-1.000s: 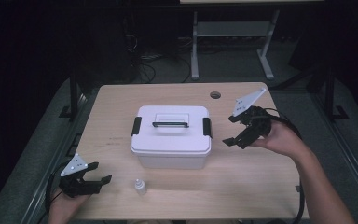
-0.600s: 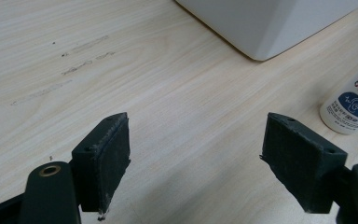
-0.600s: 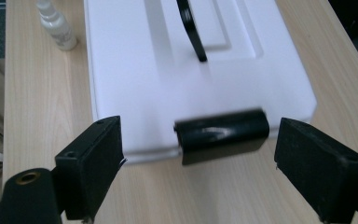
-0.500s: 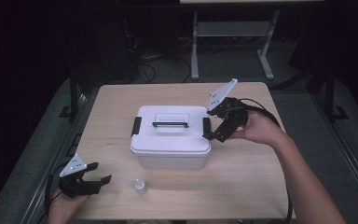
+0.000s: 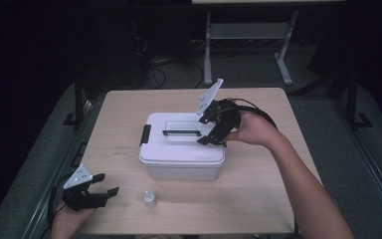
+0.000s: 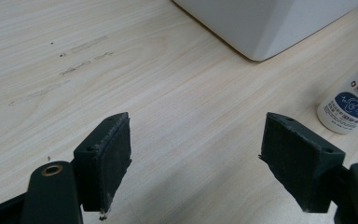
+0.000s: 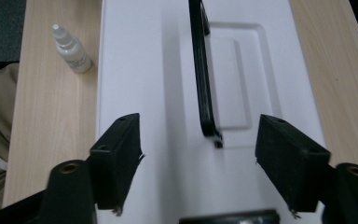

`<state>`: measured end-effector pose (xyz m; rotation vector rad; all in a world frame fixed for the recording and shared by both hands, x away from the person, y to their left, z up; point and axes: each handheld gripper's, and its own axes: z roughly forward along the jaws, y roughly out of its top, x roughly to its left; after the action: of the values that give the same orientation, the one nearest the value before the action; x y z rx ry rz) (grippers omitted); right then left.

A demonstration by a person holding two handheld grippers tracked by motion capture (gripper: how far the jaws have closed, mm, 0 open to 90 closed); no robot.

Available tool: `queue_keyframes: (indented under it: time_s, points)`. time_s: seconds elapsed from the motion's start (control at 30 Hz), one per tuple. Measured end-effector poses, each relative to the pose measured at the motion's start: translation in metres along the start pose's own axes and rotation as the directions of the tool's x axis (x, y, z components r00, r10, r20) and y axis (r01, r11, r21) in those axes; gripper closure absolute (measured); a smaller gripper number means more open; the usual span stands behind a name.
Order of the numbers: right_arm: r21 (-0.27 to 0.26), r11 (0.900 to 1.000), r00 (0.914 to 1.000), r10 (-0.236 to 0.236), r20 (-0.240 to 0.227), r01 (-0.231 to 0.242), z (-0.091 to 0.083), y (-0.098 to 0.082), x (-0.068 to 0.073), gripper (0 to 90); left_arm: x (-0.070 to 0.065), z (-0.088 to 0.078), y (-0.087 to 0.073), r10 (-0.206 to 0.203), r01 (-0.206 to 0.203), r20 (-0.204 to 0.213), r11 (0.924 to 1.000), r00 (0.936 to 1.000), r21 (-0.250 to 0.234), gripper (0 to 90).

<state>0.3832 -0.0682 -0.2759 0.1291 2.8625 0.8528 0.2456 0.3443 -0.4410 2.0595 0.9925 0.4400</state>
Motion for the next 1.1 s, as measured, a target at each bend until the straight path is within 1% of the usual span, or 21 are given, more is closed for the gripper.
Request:
queue_keyframes:
  time_s: [0.03, 0.13, 0.27, 0.3, 0.37, 0.4, 0.43, 0.47, 0.5, 0.53, 0.57, 0.6, 0.63, 0.7, 0.73, 0.8, 0.87, 0.9, 1.0, 1.03, 1.1]
  points:
    - [0.008, 1.0, 0.9998, -0.017, 0.005, 0.017, 0.003, 0.006, -0.001, 35.5, 0.0, 0.0, 0.0, -0.001, 0.001, 0.0, 1.0, 1.0, -0.001, 23.9]
    - [0.001, 1.0, 0.9997, -0.025, -0.001, 0.025, 0.008, 0.014, -0.002, 43.8, 0.0, 0.0, 0.0, -0.002, 0.002, 0.004, 1.0, 1.0, -0.001, 23.9]
    - [0.031, 0.999, 0.9991, -0.04, -0.012, 0.04, 0.017, 0.021, -0.004, 52.5, -0.001, 0.002, 0.0, -0.001, 0.001, 0.009, 1.0, 1.0, 0.006, 23.9]
    - [0.031, 0.999, 0.9991, -0.04, -0.012, 0.04, 0.017, 0.021, -0.004, 52.5, -0.001, 0.002, 0.0, -0.001, 0.001, 0.009, 1.0, 1.0, 0.006, 23.9]
    - [0.037, 0.999, 0.9991, -0.036, -0.021, 0.037, 0.021, 0.027, -0.005, 57.8, -0.001, 0.002, 0.0, -0.002, 0.002, 0.01, 1.0, 1.0, 0.004, 23.9]
    - [0.037, 0.998, 0.9987, -0.043, -0.028, 0.044, 0.023, 0.029, -0.006, 59.3, -0.001, 0.002, 0.0, -0.003, 0.003, 0.009, 1.0, 1.0, 0.003, 23.9]
    - [0.044, 0.998, 0.9989, -0.038, -0.027, 0.039, 0.025, 0.031, -0.006, 60.3, -0.001, 0.002, 0.0, -0.004, 0.004, 0.009, 1.0, 0.9999, 0.003, 23.9]
    - [0.05, 0.998, 0.9985, -0.045, -0.03, 0.047, 0.027, 0.034, -0.007, 63.0, -0.001, 0.001, 0.0, -0.003, 0.003, 0.009, 1.0, 1.0, 0.005, 24.0]
    - [0.063, 0.997, 0.998, -0.053, -0.036, 0.055, 0.032, 0.038, -0.008, 68.3, 0.0, 0.001, -0.001, -0.003, 0.003, 0.008, 1.0, 1.0, 0.006, 23.9]
    - [0.063, 0.997, 0.998, -0.053, -0.036, 0.055, 0.032, 0.038, -0.008, 68.3, 0.0, 0.001, -0.001, -0.003, 0.003, 0.008, 1.0, 1.0, 0.006, 23.9]
    - [0.06, 0.997, 0.9975, -0.054, -0.046, 0.057, 0.035, 0.041, -0.01, 72.6, 0.0, 0.001, -0.001, -0.002, 0.002, 0.007, 1.0, 1.0, 0.007, 23.9]
    - [0.064, 0.996, 0.9974, -0.052, -0.05, 0.055, 0.036, 0.041, -0.01, 74.2, 0.0, 0.001, -0.001, -0.003, 0.003, 0.007, 1.0, 1.0, 0.006, 23.9]
    - [0.07, 0.996, 0.9974, -0.053, -0.049, 0.056, 0.038, 0.042, -0.011, 74.7, 0.0, 0.001, -0.001, -0.004, 0.004, 0.006, 1.0, 1.0, 0.006, 24.0]
    - [0.066, 0.996, 0.9971, -0.049, -0.057, 0.053, 0.04, 0.043, -0.014, 78.1, 0.0, 0.001, -0.001, -0.005, 0.005, 0.007, 1.0, 1.0, 0.004, 24.0]
    - [0.066, 0.996, 0.9971, -0.049, -0.057, 0.053, 0.04, 0.043, -0.014, 78.1, 0.0, 0.001, -0.001, -0.005, 0.005, 0.007, 1.0, 1.0, 0.004, 24.0]
    - [0.066, 0.997, 0.9971, -0.036, -0.067, 0.04, 0.041, 0.044, -0.019, 80.2, 0.0, 0.001, -0.001, -0.007, 0.007, 0.006, 1.0, 1.0, 0.003, 24.0]
    - [0.068, 0.997, 0.9971, -0.037, -0.066, 0.042, 0.041, 0.044, -0.02, 80.3, 0.0, 0.001, -0.001, -0.007, 0.007, 0.006, 1.0, 1.0, 0.003, 24.0]
    - [0.073, 0.997, 0.9964, -0.036, -0.077, 0.041, 0.042, 0.046, -0.023, 80.3, 0.0, 0.001, -0.001, -0.008, 0.008, 0.008, 1.0, 0.9999, 0.005, 24.0]
    - [0.077, 0.996, 0.9962, -0.036, -0.08, 0.042, 0.043, 0.047, -0.025, 80.3, 0.0, 0.001, -0.001, -0.007, 0.006, 0.01, 0.9999, 0.9999, 0.01, 24.0]
    - [0.075, 0.996, 0.9954, -0.035, -0.089, 0.041, 0.045, 0.048, -0.027, 81.9, 0.0, 0.001, -0.001, -0.005, 0.005, 0.01, 0.9999, 0.9999, 0.009, 23.9]
    - [0.08, 0.996, 0.995, -0.031, -0.095, 0.039, 0.047, 0.048, -0.028, 81.9, 0.0, 0.001, -0.002, -0.004, 0.004, 0.009, 0.9999, 0.9999, 0.01, 24.0]
